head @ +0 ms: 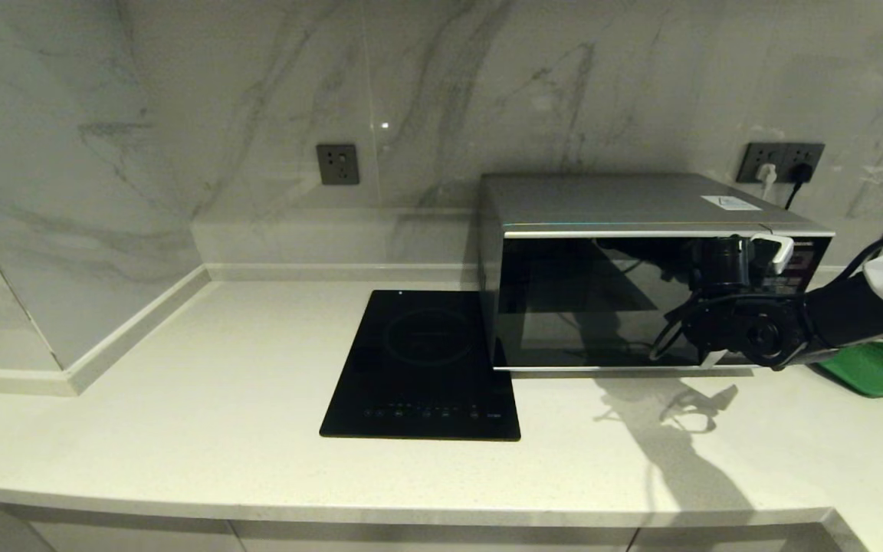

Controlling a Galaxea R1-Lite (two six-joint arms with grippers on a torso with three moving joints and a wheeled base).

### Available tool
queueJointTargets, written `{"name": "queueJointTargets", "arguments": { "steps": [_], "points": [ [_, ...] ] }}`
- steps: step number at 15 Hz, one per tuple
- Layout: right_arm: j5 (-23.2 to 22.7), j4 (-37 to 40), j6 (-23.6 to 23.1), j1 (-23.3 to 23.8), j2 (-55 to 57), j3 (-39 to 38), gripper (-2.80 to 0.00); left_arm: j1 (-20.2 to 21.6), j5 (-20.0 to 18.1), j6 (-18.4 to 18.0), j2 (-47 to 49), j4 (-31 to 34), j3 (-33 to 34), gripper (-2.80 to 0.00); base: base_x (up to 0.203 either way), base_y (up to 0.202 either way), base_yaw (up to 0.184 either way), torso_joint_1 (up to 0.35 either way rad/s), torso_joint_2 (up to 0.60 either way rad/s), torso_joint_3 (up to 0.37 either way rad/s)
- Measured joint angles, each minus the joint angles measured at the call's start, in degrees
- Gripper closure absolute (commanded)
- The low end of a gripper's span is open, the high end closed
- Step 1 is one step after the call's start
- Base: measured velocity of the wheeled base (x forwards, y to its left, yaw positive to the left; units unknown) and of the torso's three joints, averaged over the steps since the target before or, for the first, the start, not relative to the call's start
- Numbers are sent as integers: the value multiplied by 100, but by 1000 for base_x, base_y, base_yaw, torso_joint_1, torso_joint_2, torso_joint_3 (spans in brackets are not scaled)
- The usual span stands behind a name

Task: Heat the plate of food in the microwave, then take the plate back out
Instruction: Open the microwave oven

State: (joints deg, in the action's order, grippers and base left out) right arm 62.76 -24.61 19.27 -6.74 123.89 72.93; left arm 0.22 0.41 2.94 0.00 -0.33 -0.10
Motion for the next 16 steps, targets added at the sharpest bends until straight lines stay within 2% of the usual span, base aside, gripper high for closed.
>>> {"name": "queueJointTargets", "arguments": {
  "steps": [10,16],
  "points": [
    [-20,-33,685,52,-413,-821,-280,0,0,1,0,2,0,0,0,0,0,0,0,0],
    [8,15,707,85,-614,-981,-280,-1,0,3,0,2,0,0,0,0,0,0,0,0]
  ]
}}
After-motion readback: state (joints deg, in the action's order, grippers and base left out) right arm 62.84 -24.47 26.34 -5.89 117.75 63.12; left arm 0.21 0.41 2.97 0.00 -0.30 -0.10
